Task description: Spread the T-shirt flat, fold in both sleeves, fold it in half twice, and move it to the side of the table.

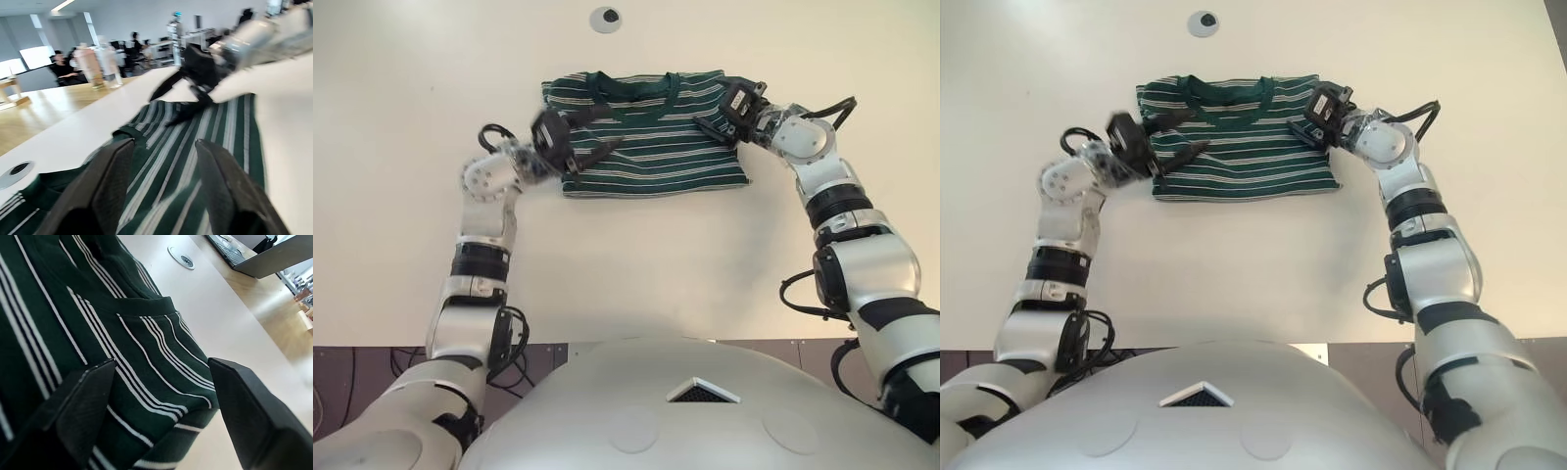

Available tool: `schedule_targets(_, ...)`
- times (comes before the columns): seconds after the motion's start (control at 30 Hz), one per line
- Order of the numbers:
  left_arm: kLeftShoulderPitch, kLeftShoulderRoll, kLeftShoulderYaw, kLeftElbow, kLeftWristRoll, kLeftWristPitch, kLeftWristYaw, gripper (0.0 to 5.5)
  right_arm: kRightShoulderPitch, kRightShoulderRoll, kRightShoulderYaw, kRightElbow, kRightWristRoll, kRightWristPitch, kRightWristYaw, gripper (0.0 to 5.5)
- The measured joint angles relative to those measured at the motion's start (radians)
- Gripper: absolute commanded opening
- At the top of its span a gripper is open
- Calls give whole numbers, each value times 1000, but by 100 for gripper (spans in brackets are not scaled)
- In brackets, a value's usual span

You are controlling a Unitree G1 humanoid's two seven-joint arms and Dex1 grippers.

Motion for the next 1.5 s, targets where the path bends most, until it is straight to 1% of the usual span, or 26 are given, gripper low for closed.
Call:
schedule_targets(0.03,12,12,-20,1,34,-18,-1,226,-4,0,13,4,-4,-2,-9,345)
schedule_targets(0.1,16,61,-82,40,187,-97,59,226,-14,-18,38,7,-33,-16,-13,345)
schedule_targets(0.17,-21,97,-114,71,290,-167,174,226,-14,-32,41,1,-29,-27,22,345)
schedule_targets(0.27,-125,170,-180,143,484,-242,391,226,36,-46,38,-96,51,-45,200,345)
schedule_targets(0.37,-185,245,-234,198,622,-287,555,226,184,-125,56,-361,190,3,433,345)
schedule_targets(0.43,-216,280,-268,224,696,-307,646,226,290,-168,68,-549,273,70,537,345)
schedule_targets(0.5,-273,324,-326,259,822,-310,779,226,421,-221,101,-792,364,189,634,345)
schedule_targets(0.57,-330,371,-390,302,956,-307,914,226,524,-237,125,-997,444,331,697,345)
schedule_targets(0.63,-383,411,-455,346,1086,-301,1036,226,580,-230,139,-1151,546,463,716,345)
schedule_targets(0.67,-416,428,-501,382,1165,-297,1124,226,598,-216,135,-1230,647,565,703,345)
schedule_targets(0.7,-427,437,-521,410,1196,-301,1173,226,598,-188,112,-1257,689,610,682,345)
schedule_targets(0.77,-432,439,-528,447,1195,-332,1235,226,595,-152,64,-1249,721,647,634,345)
schedule_targets(0.83,-432,440,-519,480,1164,-382,1280,226,588,-145,-12,-1229,768,677,602,345)
schedule_targets(0.93,-406,441,-446,498,1018,-472,1280,226,578,-148,-105,-1214,801,676,592,345)
schedule_targets(1.0,-366,442,-388,482,827,-562,1211,226,571,-149,-135,-1190,780,631,580,345)
schedule_targets(1.03,-325,442,-381,447,725,-597,1160,226,565,-150,-138,-1168,737,583,571,345)
schedule_targets(1.1,-188,431,-396,290,492,-627,1012,226,546,-152,-123,-1103,615,473,552,345)
schedule_targets(1.13,-129,421,-421,184,423,-608,950,226,543,-152,-98,-1074,559,432,550,345)
schedule_targets(1.2,-41,411,-466,-3,341,-543,837,226,539,-157,-64,-1019,462,365,542,345)
schedule_targets(1.27,29,401,-510,-179,256,-448,714,226,537,-223,-57,-963,391,305,537,345)
schedule_targets(1.3,61,395,-529,-243,225,-396,657,226,535,-260,-65,-938,366,281,535,345)
schedule_targets(1.33,74,391,-533,-266,225,-357,623,226,534,-271,-71,-927,356,270,535,345)
schedule_targets(1.4,100,387,-543,-276,324,-294,582,226,536,-282,-72,-922,352,257,540,345)
schedule_targets(1.43,101,380,-533,-287,360,-285,581,226,538,-313,-73,-921,344,243,551,345)
schedule_targets(1.5,99,374,-518,-289,418,-284,582,226,554,-339,-61,-927,317,228,558,345)
